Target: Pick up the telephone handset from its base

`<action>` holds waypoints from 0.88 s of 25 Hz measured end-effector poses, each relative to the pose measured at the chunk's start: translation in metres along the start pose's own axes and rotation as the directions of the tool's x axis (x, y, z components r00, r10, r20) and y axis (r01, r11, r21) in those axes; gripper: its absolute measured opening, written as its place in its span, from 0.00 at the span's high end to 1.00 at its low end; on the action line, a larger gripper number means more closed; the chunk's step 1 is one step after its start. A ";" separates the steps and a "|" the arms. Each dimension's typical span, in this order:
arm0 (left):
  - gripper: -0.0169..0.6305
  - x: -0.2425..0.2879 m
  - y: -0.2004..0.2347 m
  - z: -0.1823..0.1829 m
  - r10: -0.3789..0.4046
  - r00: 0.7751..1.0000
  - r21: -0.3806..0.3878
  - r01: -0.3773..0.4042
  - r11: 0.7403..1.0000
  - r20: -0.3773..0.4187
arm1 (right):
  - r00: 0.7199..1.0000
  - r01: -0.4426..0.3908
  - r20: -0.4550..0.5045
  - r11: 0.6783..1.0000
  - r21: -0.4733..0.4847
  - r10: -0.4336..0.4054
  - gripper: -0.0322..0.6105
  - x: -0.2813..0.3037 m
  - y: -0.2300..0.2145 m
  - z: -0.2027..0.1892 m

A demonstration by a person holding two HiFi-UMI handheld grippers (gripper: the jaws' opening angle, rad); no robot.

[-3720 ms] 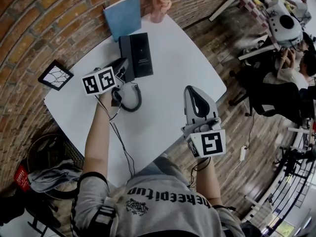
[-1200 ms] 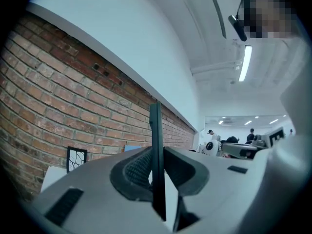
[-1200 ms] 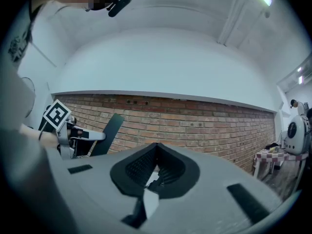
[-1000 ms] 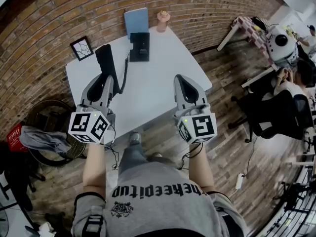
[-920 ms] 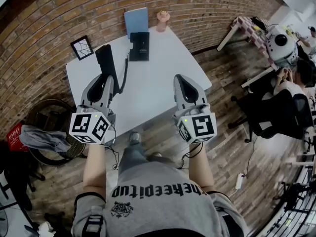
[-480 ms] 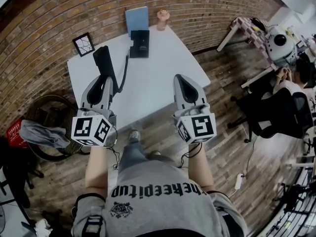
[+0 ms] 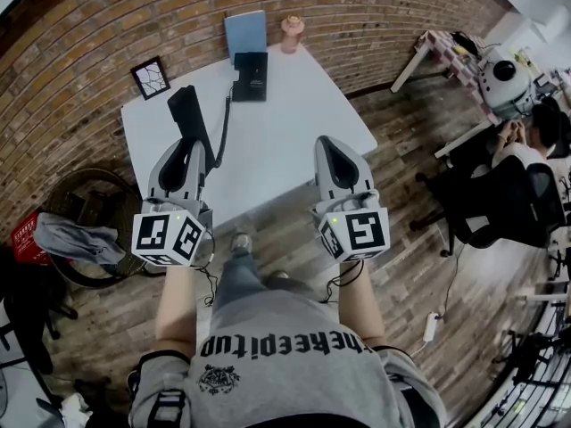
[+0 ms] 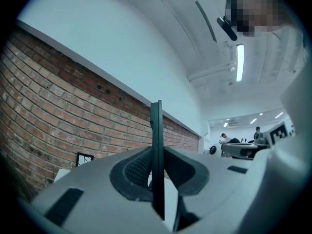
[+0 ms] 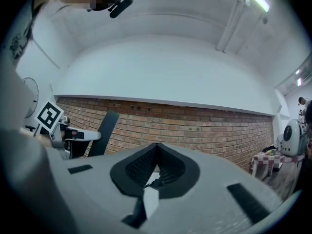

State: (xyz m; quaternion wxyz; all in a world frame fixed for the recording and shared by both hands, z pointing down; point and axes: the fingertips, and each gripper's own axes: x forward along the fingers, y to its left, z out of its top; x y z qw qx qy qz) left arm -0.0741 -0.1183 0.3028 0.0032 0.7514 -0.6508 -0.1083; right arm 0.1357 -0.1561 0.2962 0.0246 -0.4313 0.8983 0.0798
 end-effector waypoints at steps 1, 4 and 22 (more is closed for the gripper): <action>0.87 0.000 -0.002 -0.001 -0.001 1.000 0.000 0.001 1.000 -0.001 | 1.000 0.000 0.000 1.000 0.000 0.000 0.95 -0.001 0.000 0.000; 0.87 0.000 -0.007 -0.002 -0.005 1.000 0.001 0.005 1.000 0.001 | 1.000 0.004 -0.002 1.000 -0.004 -0.004 0.95 -0.004 -0.002 -0.002; 0.87 0.007 -0.018 0.005 -0.013 1.000 -0.004 0.013 1.000 0.024 | 1.000 0.008 0.010 1.000 -0.012 -0.008 0.95 -0.006 -0.013 -0.001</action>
